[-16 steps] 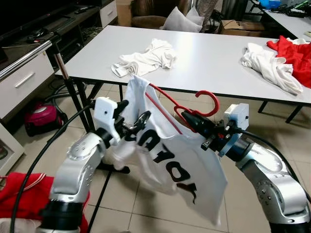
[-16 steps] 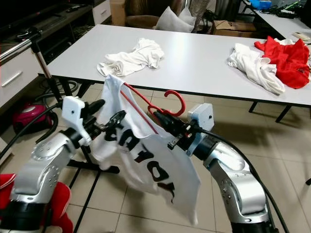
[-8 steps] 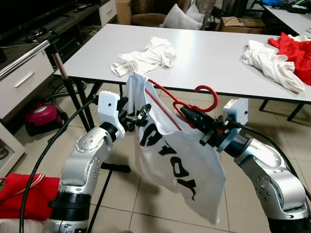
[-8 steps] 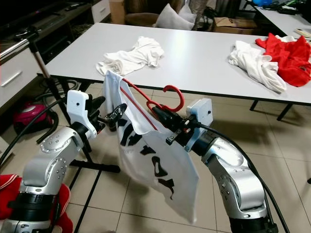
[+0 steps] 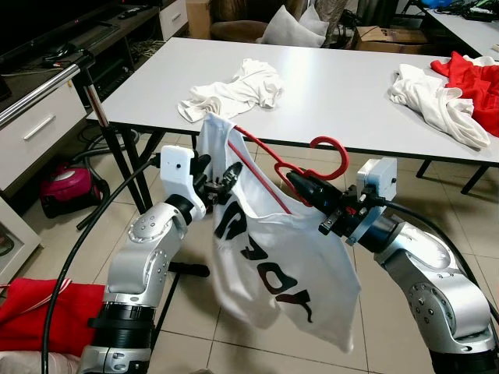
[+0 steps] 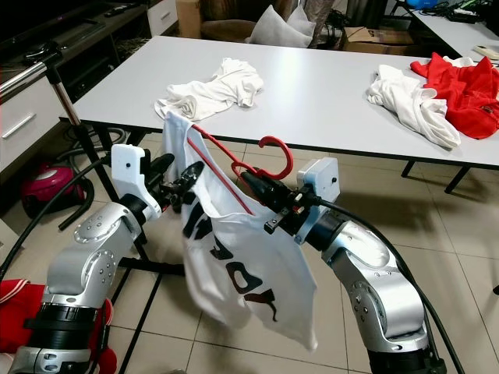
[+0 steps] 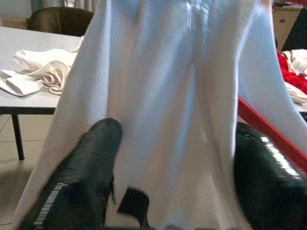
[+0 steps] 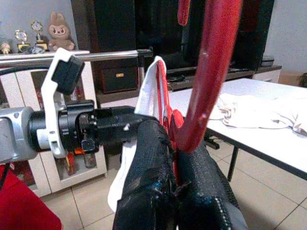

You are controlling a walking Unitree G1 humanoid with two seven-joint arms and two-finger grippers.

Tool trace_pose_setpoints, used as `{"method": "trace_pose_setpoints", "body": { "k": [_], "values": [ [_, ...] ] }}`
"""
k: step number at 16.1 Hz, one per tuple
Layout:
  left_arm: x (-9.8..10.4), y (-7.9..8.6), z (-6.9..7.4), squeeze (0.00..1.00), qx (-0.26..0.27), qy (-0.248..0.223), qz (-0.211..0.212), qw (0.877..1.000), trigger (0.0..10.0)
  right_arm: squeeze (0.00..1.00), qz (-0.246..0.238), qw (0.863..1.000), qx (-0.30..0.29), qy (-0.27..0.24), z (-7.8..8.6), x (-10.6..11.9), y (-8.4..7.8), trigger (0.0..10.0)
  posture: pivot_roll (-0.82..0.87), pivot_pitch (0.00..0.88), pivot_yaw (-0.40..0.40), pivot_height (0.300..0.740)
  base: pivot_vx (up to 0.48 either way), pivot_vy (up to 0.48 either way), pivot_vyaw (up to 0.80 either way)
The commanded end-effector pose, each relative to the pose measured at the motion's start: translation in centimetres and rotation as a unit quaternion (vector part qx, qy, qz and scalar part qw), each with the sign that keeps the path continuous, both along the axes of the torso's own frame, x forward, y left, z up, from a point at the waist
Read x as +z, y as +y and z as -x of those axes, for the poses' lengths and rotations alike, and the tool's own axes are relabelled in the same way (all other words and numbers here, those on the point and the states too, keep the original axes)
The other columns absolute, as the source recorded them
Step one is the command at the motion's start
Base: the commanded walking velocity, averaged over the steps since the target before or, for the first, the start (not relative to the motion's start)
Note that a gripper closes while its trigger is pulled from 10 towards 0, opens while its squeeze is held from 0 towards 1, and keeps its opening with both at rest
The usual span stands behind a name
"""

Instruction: Hang hanger

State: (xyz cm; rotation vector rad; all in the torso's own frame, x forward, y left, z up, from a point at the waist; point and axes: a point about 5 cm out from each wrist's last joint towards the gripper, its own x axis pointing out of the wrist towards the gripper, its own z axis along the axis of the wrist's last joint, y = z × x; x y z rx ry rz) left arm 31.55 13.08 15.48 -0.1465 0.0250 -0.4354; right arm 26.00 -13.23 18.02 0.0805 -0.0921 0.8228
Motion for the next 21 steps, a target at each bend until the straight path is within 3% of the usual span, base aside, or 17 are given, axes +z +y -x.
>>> {"method": "trace_pose_setpoints", "body": {
  "k": [1,2,3,4,5,7,12,17,19,20,21],
  "values": [
    [0.2,0.1,-0.3,0.0,0.004,-0.004,-0.001,1.0,0.0,0.0,-0.001,1.0,0.003,-0.013,0.2,0.6,0.1,10.0,-0.14,0.0,0.053,0.74,0.0,0.0,0.0],
    [0.2,0.1,-0.3,0.0,0.006,-0.005,-0.003,1.0,0.0,0.0,-0.002,1.0,0.003,-0.013,0.2,0.6,0.1,7.5,-0.14,0.0,0.052,0.74,0.0,0.0,0.0],
    [0.1,0.1,-0.3,0.0,0.005,-0.006,-0.007,1.0,0.0,0.0,-0.003,1.0,0.003,-0.013,0.1,0.6,0.1,3.5,-0.14,0.0,0.051,0.74,0.0,0.0,0.0],
    [0.0,0.1,-0.3,0.0,0.004,-0.008,-0.012,1.0,0.0,0.0,-0.004,1.0,0.004,-0.013,0.1,0.6,0.1,1.1,-0.14,0.0,0.05,0.74,0.0,0.0,0.0],
    [-0.2,0.0,-0.3,0.0,0.004,-0.009,-0.018,1.0,0.0,0.0,-0.005,1.0,0.004,-0.013,0.1,0.6,0.1,0.0,-0.14,0.0,0.049,0.74,0.0,0.0,0.0],
    [-0.6,0.5,-0.5,0.0,0.028,-0.004,-0.036,0.999,0.0,0.0,-0.004,1.0,0.004,-0.013,0.0,0.5,0.0,0.0,-0.14,0.0,0.05,0.74,0.0,0.0,0.0],
    [-0.7,0.7,-0.8,0.0,0.028,-0.01,-0.031,0.999,0.0,0.0,0.001,1.0,0.0,-0.013,0.2,0.3,0.0,0.0,-0.15,0.0,0.06,0.74,0.0,0.0,0.0],
    [2.6,1.3,0.0,0.0,-0.029,-0.089,0.0,0.996,0.0,0.0,0.059,0.998,0.0,0.022,0.5,-1.6,-0.4,0.0,-0.14,0.0,0.065,0.74,0.0,0.0,0.0],
    [4.0,1.7,0.9,0.0,-0.084,-0.119,0.009,0.989,0.0,0.0,0.114,0.992,-0.003,0.049,0.6,-3.3,-0.7,0.0,-0.13,0.0,0.064,0.74,0.0,0.0,0.0],
    [4.0,2.0,1.2,0.0,-0.107,-0.121,-0.013,0.987,0.0,0.0,0.127,0.99,0.0,0.056,0.8,-3.9,-0.9,0.0,-0.13,0.0,0.065,0.74,0.0,0.0,0.0],
    [3.9,2.9,0.8,0.0,-0.085,-0.119,-0.031,0.989,0.0,0.0,0.118,0.991,0.006,0.056,1.0,-3.9,-0.9,0.0,-0.13,0.0,0.066,0.74,0.0,0.0,0.0]
  ]
}}
